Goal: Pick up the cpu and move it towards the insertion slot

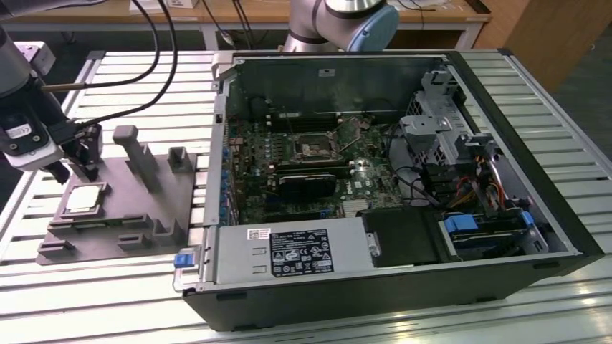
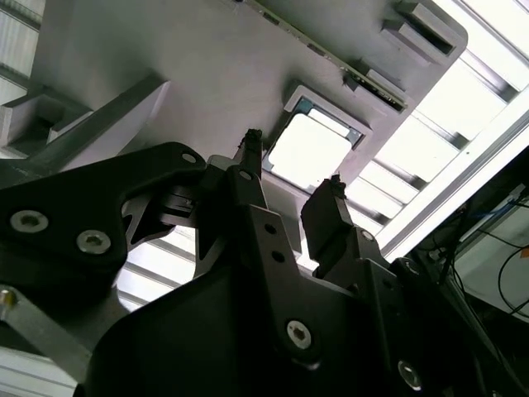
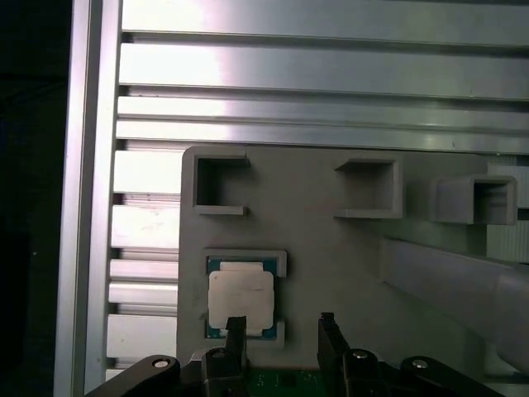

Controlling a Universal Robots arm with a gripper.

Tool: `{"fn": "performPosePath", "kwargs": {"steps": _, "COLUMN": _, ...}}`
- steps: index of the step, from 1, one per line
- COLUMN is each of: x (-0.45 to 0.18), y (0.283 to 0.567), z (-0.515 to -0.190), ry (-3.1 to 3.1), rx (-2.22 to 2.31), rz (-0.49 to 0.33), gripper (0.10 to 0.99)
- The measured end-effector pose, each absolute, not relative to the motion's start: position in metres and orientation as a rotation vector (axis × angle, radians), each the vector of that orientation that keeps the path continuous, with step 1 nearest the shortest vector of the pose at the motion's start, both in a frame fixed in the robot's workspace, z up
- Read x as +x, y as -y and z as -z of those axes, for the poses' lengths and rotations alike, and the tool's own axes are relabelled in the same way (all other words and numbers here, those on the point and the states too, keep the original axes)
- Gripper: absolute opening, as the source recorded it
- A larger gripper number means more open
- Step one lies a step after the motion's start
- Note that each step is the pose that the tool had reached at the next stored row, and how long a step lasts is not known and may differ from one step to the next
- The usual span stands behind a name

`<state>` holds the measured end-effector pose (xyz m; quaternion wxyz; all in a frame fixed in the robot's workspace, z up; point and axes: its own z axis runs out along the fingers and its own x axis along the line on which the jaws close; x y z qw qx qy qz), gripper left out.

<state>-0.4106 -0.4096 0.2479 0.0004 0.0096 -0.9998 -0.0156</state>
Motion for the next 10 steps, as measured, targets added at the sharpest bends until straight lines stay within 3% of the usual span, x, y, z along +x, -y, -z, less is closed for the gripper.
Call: {"fn": "performPosePath", "kwargs": {"steps": 10, "x": -0.4109, "y": 0.4096, "z": -0.2431, "ry": 3.140, "rx": 0.030, "rz": 0.049, "gripper": 0.475}}
